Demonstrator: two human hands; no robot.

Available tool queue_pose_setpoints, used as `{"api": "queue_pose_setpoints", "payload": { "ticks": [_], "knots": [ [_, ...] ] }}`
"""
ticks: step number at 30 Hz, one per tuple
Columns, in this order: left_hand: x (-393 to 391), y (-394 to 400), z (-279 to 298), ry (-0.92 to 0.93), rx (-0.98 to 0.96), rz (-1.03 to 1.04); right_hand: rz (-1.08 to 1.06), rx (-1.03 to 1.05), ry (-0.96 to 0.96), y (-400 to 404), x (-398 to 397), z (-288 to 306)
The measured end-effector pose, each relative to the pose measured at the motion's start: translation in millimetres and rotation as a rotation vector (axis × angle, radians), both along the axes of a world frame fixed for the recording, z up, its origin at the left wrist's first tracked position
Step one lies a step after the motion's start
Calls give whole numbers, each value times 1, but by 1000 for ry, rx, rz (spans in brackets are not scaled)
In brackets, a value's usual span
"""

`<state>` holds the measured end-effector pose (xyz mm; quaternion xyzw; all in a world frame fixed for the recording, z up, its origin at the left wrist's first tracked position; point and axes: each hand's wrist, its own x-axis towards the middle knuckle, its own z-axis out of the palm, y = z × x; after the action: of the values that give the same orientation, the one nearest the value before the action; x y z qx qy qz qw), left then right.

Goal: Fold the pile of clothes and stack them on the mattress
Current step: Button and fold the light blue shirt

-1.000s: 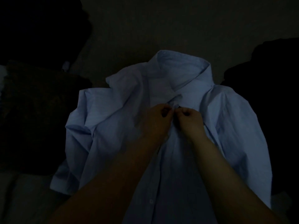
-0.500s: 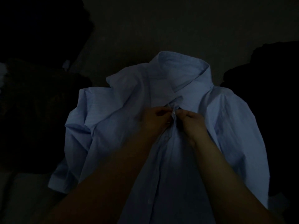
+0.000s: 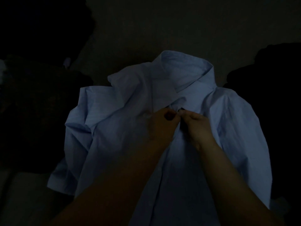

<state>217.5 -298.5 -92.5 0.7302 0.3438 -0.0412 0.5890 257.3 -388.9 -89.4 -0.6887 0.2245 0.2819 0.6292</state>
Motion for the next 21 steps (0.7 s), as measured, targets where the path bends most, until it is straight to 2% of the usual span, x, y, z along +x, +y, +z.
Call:
{"api": "queue_pose_setpoints", "payload": {
  "ticks": [5,9,14,18,21],
  "knots": [
    [-2,-4,5,-4,130,-34,115,-165,-173,2,-3,7],
    [-3,-2,0,-41,283,-121,76,-134,-134,2,-5,8],
    [-9,0,-11,-77,343,-161,57,-87,-67,3,-5,7],
    [-9,-1,-16,-153,475,-189,151,-202,-149,1,-2,4],
    [-6,-2,-15,-138,412,-167,215,-253,-201,1,0,-2]
  ]
}}
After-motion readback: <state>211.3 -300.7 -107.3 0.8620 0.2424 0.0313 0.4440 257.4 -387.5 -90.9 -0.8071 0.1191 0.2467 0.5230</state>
